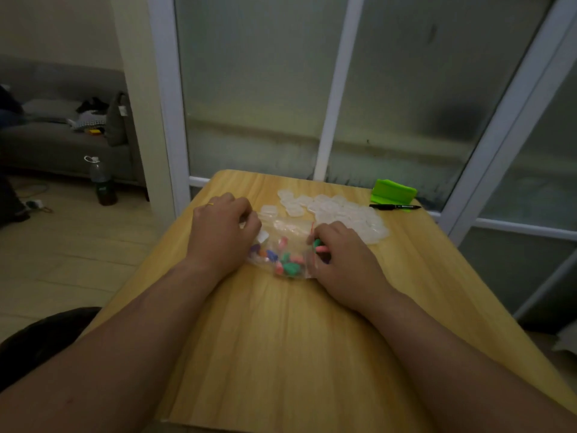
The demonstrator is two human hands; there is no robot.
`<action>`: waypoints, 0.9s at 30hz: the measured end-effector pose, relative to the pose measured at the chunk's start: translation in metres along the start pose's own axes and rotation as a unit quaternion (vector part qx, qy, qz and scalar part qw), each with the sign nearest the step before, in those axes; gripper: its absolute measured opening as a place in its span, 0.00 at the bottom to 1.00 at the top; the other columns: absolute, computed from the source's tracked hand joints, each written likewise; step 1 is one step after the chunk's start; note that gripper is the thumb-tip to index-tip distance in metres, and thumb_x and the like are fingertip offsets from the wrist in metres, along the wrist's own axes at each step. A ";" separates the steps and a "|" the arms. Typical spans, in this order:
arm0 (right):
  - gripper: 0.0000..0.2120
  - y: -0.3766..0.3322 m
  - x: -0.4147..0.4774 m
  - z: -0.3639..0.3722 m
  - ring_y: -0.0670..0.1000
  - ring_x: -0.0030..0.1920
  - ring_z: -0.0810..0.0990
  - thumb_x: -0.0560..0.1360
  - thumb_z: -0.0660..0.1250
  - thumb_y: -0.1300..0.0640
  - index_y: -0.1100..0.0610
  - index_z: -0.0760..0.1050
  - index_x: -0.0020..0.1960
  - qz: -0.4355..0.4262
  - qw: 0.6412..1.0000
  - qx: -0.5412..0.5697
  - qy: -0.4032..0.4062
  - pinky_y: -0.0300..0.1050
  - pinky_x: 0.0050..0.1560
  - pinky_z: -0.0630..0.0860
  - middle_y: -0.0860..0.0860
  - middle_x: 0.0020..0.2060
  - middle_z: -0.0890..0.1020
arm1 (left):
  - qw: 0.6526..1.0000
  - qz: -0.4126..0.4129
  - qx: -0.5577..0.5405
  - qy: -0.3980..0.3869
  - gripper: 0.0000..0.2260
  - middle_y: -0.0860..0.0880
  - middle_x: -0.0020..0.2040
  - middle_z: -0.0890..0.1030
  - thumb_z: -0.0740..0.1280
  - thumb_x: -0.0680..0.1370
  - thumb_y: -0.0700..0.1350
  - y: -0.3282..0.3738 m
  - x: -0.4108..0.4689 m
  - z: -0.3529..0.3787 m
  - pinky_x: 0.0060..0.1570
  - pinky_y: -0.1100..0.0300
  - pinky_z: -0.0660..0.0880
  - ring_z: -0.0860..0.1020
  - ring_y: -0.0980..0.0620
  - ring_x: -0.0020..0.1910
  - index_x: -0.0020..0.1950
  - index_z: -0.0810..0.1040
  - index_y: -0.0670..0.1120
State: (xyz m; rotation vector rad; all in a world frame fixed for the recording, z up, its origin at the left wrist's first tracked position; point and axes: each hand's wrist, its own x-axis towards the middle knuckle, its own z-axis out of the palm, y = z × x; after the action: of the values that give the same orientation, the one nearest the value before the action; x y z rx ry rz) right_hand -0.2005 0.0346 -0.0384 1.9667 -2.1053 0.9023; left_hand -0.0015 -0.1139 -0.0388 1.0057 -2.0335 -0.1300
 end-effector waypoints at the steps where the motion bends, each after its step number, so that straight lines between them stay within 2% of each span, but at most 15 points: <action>1: 0.06 0.001 0.001 0.001 0.48 0.49 0.73 0.78 0.69 0.48 0.45 0.75 0.53 -0.002 1.000 -0.019 -0.006 0.45 0.46 0.71 0.43 0.48 0.74 | 1.000 -0.002 0.002 -0.005 0.07 0.54 0.39 0.75 0.65 0.79 0.51 0.000 0.000 -0.001 0.51 0.48 0.71 0.74 0.50 0.41 0.42 0.79 0.52; 3: 0.07 0.006 -0.002 -0.002 0.48 0.49 0.73 0.78 0.66 0.43 0.44 0.74 0.53 -0.004 0.999 -0.048 -0.015 0.47 0.46 0.72 0.42 0.48 0.74 | 1.000 0.004 0.004 -0.021 0.08 0.54 0.40 0.76 0.64 0.79 0.52 0.002 -0.001 -0.001 0.52 0.48 0.71 0.74 0.50 0.42 0.43 0.79 0.52; 7: 0.14 0.013 -0.012 -0.010 0.48 0.49 0.74 0.76 0.53 0.38 0.41 0.72 0.54 0.003 0.998 -0.059 -0.038 0.49 0.47 0.68 0.38 0.47 0.71 | 0.998 0.026 0.000 -0.057 0.07 0.55 0.41 0.76 0.65 0.80 0.51 0.008 -0.003 0.002 0.54 0.47 0.71 0.75 0.50 0.44 0.45 0.80 0.53; 10: 0.10 0.015 -0.012 -0.009 0.47 0.50 0.74 0.79 0.57 0.38 0.41 0.71 0.54 0.003 0.998 -0.042 -0.045 0.50 0.49 0.70 0.39 0.50 0.74 | 0.997 0.032 0.000 -0.068 0.07 0.55 0.42 0.76 0.65 0.80 0.51 0.009 -0.004 0.005 0.55 0.47 0.71 0.75 0.50 0.45 0.45 0.80 0.53; 12: 0.06 0.016 -0.008 -0.006 0.48 0.50 0.75 0.80 0.62 0.41 0.42 0.71 0.53 0.007 0.999 -0.032 -0.043 0.50 0.49 0.71 0.40 0.50 0.74 | 0.997 0.028 0.001 -0.068 0.07 0.54 0.41 0.76 0.65 0.81 0.51 0.008 -0.003 0.005 0.54 0.46 0.71 0.75 0.49 0.45 0.45 0.80 0.52; 17: 0.09 0.014 0.002 0.000 0.47 0.50 0.75 0.80 0.65 0.44 0.44 0.76 0.59 0.005 0.999 -0.016 -0.051 0.51 0.50 0.73 0.41 0.52 0.74 | 0.999 0.012 -0.001 -0.043 0.08 0.53 0.40 0.76 0.65 0.80 0.50 0.008 -0.002 0.003 0.51 0.47 0.74 0.75 0.50 0.42 0.44 0.80 0.51; 20: 0.07 0.011 0.003 0.001 0.47 0.48 0.75 0.79 0.63 0.43 0.44 0.75 0.53 0.000 0.999 -0.024 -0.049 0.52 0.49 0.73 0.41 0.50 0.74 | 0.999 0.012 0.000 -0.041 0.08 0.53 0.40 0.76 0.65 0.80 0.51 0.008 -0.003 0.002 0.51 0.47 0.75 0.75 0.50 0.42 0.44 0.80 0.51; 22: 0.04 0.009 0.001 -0.002 0.47 0.46 0.74 0.76 0.62 0.43 0.42 0.70 0.48 -0.002 0.999 -0.036 -0.028 0.51 0.49 0.72 0.40 0.49 0.74 | 0.999 0.010 0.002 -0.043 0.08 0.54 0.40 0.76 0.65 0.80 0.51 0.007 -0.003 0.002 0.51 0.46 0.75 0.75 0.50 0.42 0.44 0.80 0.51; 23: 0.04 0.009 0.000 -0.004 0.47 0.48 0.75 0.76 0.61 0.42 0.40 0.69 0.48 0.004 0.999 -0.048 -0.015 0.52 0.52 0.72 0.39 0.51 0.76 | 0.999 0.008 0.004 -0.042 0.08 0.54 0.40 0.76 0.65 0.80 0.51 0.007 -0.003 0.002 0.50 0.46 0.75 0.75 0.50 0.41 0.44 0.80 0.51; 24: 0.06 0.009 -0.002 -0.006 0.47 0.51 0.76 0.76 0.60 0.40 0.39 0.71 0.51 0.013 0.998 -0.058 -0.007 0.53 0.55 0.73 0.39 0.54 0.78 | 0.999 0.008 0.007 -0.041 0.08 0.54 0.40 0.76 0.65 0.80 0.51 0.007 -0.003 0.002 0.50 0.46 0.75 0.75 0.49 0.41 0.43 0.80 0.51; 27: 0.22 0.010 -0.009 -0.009 0.47 0.59 0.77 0.75 0.55 0.37 0.39 0.76 0.65 0.049 0.997 -0.052 -0.014 0.54 0.61 0.75 0.39 0.63 0.79 | 0.999 0.005 0.010 -0.045 0.09 0.53 0.40 0.76 0.64 0.80 0.51 0.008 -0.003 0.002 0.51 0.46 0.74 0.75 0.49 0.41 0.43 0.80 0.51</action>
State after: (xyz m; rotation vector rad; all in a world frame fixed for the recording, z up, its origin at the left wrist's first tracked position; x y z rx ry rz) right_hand -0.2109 0.0468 -0.0387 1.8508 -2.2337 0.7674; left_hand -0.0065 -0.1074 -0.0385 1.0193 -2.1256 -0.1521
